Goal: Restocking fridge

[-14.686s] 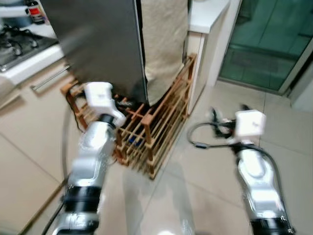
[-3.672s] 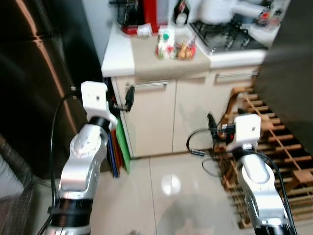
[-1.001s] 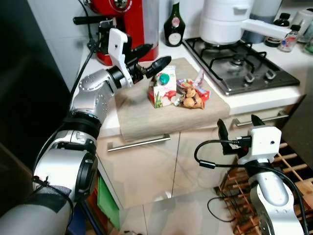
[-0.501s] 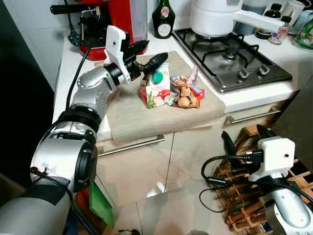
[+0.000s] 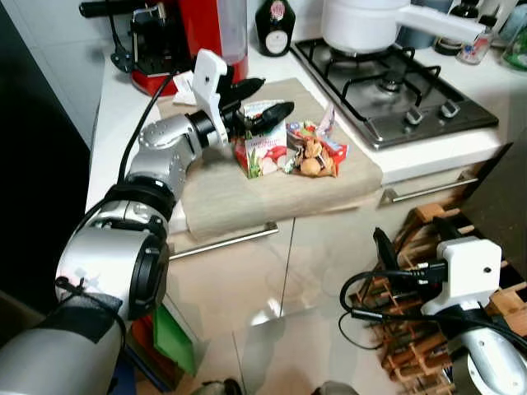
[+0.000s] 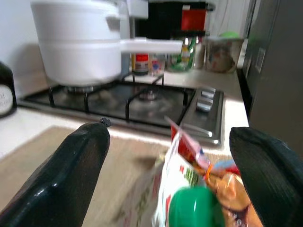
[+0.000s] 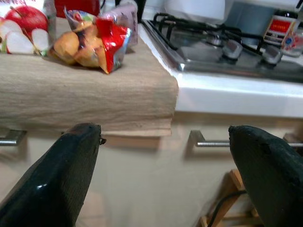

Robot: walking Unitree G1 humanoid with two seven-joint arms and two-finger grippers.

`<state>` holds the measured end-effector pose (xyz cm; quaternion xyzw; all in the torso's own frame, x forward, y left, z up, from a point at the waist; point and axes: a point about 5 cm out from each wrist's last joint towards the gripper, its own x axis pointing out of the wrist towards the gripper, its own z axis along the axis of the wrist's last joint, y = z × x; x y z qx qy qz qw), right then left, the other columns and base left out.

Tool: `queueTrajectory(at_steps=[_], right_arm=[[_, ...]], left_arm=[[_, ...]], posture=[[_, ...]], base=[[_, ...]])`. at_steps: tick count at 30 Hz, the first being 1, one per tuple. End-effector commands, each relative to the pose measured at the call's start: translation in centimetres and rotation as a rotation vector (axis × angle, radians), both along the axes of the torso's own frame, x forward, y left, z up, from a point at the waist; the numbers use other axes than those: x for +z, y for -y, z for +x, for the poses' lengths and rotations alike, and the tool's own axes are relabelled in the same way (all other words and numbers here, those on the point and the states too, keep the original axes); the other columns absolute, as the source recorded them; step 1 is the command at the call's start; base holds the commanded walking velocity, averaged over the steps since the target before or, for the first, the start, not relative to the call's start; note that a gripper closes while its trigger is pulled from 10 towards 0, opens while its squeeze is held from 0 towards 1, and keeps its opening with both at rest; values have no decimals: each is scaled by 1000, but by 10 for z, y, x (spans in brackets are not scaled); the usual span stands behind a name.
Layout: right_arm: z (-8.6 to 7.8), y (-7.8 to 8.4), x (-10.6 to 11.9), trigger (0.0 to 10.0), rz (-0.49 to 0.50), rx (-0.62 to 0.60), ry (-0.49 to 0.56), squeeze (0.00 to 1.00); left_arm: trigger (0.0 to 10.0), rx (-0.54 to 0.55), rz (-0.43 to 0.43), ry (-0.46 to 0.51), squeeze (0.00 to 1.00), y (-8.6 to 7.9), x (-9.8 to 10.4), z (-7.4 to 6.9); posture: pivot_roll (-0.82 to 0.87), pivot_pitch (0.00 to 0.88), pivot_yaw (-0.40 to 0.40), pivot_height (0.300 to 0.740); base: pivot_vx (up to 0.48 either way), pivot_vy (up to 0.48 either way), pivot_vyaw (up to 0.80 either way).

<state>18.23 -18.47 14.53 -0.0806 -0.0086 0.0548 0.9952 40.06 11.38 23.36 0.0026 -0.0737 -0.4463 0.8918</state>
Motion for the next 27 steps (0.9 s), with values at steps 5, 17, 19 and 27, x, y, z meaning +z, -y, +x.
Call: queueTrajectory(at_steps=[5,17,19,27], right_arm=[[-5,0,4,10000,7,-13,4,0],[-7,-1,4,10000,7,-22,-4,0],[-7,-1,4,10000,7,-22,-4,0],[-2,-1,3,10000,7,-16,-6,0]], left_arm=[[10000,7,45,-1,0,7,3,2],[0,40,-1,-11,0,4,8,4],[0,39,-2,-14,0,4,7,4],[0,48,0,-35,0,-1,2,4]], posture=[[-424,107,97,740],[-430,113,100,740],[-430,113,100,740],[-415,99,95,740]], base=[[0,0,0],[0,0,0],[0,0,0],[0,0,0]])
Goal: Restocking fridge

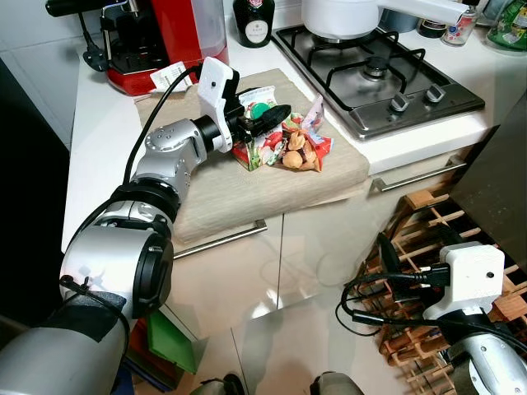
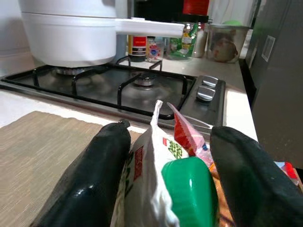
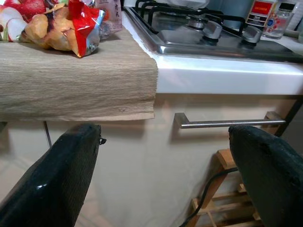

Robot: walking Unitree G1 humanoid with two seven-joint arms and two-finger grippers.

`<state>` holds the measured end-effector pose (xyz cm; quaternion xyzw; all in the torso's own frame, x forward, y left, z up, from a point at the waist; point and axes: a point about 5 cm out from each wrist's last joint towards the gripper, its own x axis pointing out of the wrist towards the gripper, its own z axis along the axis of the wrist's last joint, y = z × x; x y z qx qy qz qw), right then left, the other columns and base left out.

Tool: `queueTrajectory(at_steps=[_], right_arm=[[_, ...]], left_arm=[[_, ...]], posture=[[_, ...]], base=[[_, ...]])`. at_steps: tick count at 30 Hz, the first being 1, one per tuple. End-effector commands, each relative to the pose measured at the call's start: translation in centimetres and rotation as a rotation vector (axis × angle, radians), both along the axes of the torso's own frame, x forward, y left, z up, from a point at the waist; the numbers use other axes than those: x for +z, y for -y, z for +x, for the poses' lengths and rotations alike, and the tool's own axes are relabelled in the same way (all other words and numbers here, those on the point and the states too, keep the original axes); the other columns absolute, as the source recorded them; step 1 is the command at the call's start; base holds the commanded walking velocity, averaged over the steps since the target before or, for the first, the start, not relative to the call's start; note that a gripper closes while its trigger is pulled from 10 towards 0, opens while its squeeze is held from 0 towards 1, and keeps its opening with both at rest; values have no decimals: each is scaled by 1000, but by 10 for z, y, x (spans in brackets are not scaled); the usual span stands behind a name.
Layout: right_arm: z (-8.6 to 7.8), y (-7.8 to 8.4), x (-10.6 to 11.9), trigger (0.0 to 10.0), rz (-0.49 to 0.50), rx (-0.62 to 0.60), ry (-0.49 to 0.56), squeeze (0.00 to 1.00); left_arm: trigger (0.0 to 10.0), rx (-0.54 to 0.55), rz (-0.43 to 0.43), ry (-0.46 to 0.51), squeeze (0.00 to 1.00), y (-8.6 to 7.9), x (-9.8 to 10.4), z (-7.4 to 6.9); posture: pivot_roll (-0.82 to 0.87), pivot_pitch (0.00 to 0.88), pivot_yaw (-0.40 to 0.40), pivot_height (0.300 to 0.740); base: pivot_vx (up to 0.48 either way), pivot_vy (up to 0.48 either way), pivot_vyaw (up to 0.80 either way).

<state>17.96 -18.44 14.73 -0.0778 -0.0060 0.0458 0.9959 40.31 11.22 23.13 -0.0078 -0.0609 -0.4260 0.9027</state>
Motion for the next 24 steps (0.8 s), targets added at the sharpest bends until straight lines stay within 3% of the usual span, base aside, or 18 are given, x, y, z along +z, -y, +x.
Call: queueTrajectory(at_steps=[1,7,13,17,18,24], right_arm=[[2,-1,0,10000,2,2,-2,0],[16,-3,0,10000,7,26,21,0],[33,-8,0,10000,25,64,35,0],[43,-14,-2,10000,25,107,41,0],[46,-15,-1,10000,24,109,46,0],[61,-9,10,10000,8,14,132,0]], left_arm=[[0,7,16,-6,0,-3,2,1],[0,21,30,25,0,-12,2,0],[0,-4,-9,52,0,-17,7,-2],[0,65,-13,46,0,-22,3,0],[10000,76,-19,54,0,-23,5,0],[10000,264,-189,225,0,-37,39,-5]], posture=[[-411,93,95,740],[-371,52,87,740],[-309,28,60,740],[-277,13,53,740],[-272,7,56,740],[-239,0,85,740]], base=[[0,0,0],[0,0,0],[0,0,0],[0,0,0],[0,0,0],[0,0,0]])
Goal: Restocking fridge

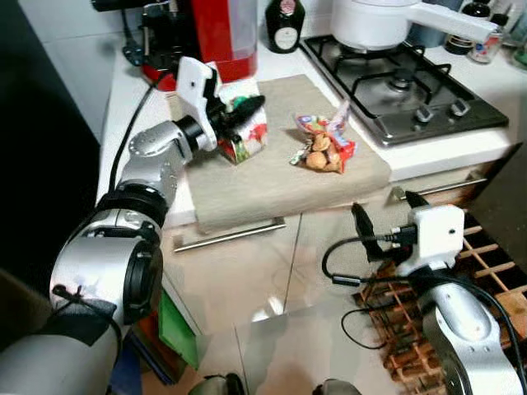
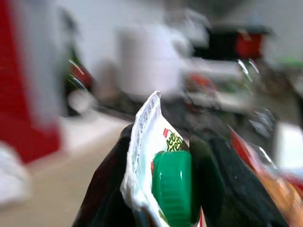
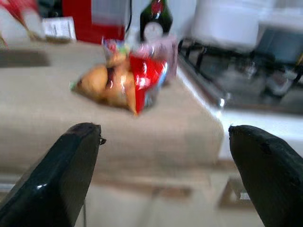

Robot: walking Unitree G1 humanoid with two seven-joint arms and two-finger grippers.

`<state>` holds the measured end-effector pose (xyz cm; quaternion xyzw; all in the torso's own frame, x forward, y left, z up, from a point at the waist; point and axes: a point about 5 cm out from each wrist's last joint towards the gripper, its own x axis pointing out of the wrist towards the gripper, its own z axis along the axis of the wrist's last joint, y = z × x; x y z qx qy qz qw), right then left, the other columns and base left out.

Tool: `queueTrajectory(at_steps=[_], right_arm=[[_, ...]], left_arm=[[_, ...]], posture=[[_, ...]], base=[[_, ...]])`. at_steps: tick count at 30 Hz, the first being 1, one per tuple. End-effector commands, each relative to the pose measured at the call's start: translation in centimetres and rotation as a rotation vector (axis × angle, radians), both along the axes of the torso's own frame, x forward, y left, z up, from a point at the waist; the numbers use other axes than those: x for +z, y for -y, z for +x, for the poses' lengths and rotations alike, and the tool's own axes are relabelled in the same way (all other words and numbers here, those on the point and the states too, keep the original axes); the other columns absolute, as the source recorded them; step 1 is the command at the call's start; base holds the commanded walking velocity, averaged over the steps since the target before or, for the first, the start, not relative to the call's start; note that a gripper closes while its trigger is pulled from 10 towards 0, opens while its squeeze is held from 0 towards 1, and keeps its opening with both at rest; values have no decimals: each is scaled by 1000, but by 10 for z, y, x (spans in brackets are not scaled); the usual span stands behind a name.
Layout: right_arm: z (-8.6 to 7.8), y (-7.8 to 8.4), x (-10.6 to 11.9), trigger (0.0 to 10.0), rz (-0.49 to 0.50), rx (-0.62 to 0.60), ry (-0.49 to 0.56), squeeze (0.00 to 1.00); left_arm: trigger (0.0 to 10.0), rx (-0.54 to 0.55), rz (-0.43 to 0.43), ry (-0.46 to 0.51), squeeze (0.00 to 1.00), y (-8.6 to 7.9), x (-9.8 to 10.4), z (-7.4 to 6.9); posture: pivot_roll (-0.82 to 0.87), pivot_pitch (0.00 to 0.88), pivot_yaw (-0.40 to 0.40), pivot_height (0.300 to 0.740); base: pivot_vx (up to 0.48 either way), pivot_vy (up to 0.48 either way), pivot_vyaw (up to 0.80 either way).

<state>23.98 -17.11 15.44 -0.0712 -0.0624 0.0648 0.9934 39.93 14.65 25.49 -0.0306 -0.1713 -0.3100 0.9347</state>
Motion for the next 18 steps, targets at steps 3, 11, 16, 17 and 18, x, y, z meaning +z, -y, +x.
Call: queueTrajectory(at_steps=[3,11,16,17,18], right_arm=[[3,5,9,10000,14,-53,63,0],[20,-3,6,10000,26,-51,104,0],[29,-3,4,10000,45,-60,117,0],[31,-2,4,10000,48,-60,116,0],[33,-3,3,10000,48,-59,116,0]], left_arm=[[10000,75,-64,88,0,0,18,-14],[10000,288,-103,160,0,15,7,-63],[10000,395,-79,96,0,15,-22,-79],[10000,418,-68,72,0,14,-29,-80],[10000,435,-58,48,0,15,-35,-81]], posture=[[-218,0,87,740],[-123,0,61,740],[-87,0,42,740],[-80,0,36,740],[-78,0,37,740]], base=[[0,0,0],[0,0,0],[0,0,0],[0,0,0],[0,0,0]])
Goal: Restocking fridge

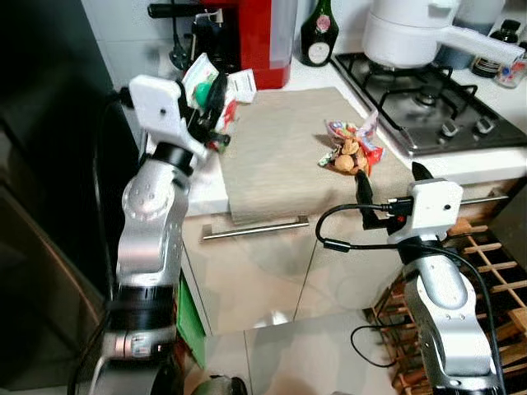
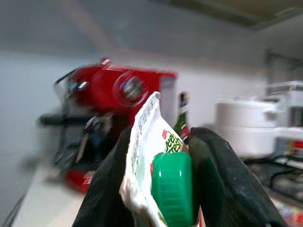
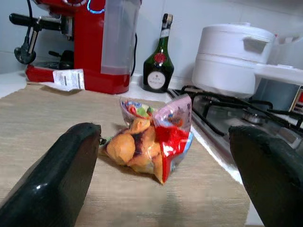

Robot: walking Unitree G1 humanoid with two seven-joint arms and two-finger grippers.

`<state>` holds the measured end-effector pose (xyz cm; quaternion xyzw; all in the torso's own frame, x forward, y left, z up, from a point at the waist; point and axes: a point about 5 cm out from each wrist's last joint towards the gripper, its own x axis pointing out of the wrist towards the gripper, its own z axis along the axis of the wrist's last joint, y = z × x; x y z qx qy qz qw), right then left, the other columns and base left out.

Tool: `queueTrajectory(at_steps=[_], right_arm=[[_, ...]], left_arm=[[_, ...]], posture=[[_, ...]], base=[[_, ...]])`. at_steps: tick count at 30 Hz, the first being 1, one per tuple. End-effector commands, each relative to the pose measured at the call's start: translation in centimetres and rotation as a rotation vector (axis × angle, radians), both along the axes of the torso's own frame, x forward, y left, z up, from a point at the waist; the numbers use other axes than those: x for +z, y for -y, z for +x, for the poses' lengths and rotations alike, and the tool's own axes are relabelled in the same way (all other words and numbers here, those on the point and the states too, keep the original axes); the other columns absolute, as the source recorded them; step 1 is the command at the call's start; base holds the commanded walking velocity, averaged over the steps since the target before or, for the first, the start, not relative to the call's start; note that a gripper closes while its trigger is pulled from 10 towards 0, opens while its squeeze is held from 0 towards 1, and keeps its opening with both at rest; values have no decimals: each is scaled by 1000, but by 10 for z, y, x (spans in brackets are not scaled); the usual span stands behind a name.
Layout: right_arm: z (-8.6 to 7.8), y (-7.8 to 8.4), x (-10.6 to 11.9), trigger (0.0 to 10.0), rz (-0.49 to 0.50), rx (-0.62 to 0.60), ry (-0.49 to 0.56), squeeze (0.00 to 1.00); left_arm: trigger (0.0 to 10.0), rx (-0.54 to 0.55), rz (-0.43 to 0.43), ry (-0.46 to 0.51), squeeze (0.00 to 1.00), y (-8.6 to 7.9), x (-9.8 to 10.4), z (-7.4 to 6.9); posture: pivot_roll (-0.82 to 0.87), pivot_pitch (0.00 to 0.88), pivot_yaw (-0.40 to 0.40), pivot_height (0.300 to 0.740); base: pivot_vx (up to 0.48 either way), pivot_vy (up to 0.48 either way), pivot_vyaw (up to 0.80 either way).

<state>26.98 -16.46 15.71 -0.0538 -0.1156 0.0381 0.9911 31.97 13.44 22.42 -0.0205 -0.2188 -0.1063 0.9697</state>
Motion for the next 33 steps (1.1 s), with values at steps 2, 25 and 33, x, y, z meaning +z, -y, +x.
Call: queueTrajectory(at_steps=[2,25,33], right_arm=[[5,4,0,10000,5,-16,8,0],[18,-5,-16,10000,7,65,-26,0],[16,-7,-21,10000,11,81,-45,0]], left_arm=[[10000,34,20,-44,0,3,-8,-2],[10000,84,63,-148,0,19,-28,-3],[10000,85,66,-154,0,22,-30,-7]], posture=[[-79,0,40,740],[-97,0,42,740],[-95,0,44,740]], base=[[0,0,0],[-82,0,0],[-195,0,0]])
